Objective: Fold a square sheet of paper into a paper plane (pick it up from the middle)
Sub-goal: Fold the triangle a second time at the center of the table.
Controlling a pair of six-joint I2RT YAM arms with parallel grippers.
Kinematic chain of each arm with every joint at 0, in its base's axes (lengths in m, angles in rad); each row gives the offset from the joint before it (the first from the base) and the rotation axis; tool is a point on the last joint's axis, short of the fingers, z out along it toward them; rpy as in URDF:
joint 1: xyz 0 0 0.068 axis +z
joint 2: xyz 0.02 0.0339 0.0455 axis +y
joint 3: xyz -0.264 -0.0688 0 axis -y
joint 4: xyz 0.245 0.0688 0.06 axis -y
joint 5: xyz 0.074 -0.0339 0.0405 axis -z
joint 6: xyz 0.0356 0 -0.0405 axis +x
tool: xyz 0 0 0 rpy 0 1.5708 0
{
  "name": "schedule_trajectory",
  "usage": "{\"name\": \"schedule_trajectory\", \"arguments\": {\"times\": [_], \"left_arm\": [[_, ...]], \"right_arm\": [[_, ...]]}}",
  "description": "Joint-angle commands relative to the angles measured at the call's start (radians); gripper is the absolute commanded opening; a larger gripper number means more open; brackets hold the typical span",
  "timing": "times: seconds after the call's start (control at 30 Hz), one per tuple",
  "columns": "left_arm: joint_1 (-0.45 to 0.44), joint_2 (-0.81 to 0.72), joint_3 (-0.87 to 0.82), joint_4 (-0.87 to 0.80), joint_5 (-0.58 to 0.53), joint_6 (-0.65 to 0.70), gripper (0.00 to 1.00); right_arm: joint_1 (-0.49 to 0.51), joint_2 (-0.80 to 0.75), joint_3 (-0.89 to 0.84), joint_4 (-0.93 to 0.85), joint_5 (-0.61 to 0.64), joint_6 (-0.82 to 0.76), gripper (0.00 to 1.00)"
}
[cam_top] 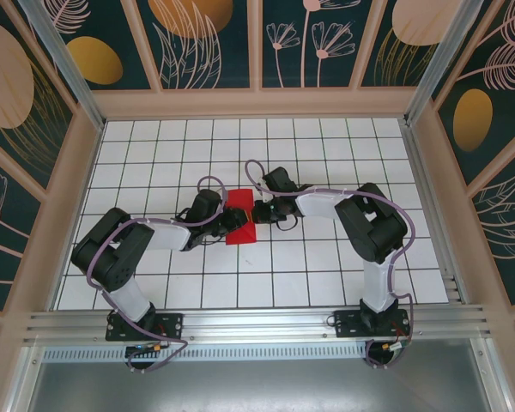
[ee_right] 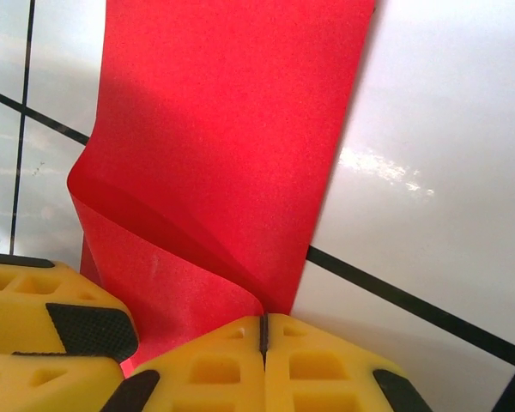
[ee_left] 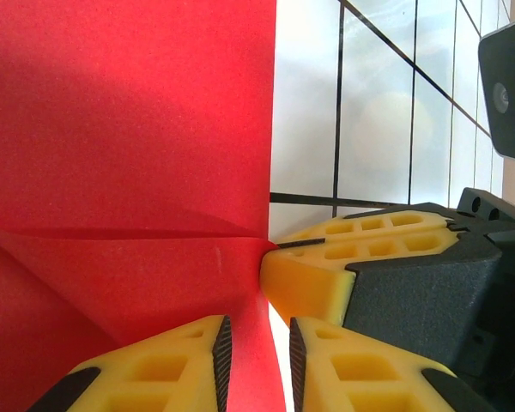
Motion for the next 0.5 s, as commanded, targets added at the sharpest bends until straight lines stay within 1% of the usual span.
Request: {"name": "schedule_trajectory", "arguments": {"times": [0.0, 0.1, 0.47], "left_arm": [[-0.003, 0.010, 0.009, -0.025, 0.000, 0.011, 0.27], [-0.002, 0.039, 0.012, -0.033, -0.006, 0.012, 0.26], [-0.003, 0.056, 0.030, -0.086, -0.031, 0.020, 0.20]], "right_arm": [[0.005, 0.021, 0.028, 0.014, 0.032, 0.015, 0.07], [0.004, 0.024, 0.031, 0.016, 0.032, 0.020, 0.07], [0.004, 0.033, 0.045, 0.023, 0.026, 0.033, 0.08]]}}
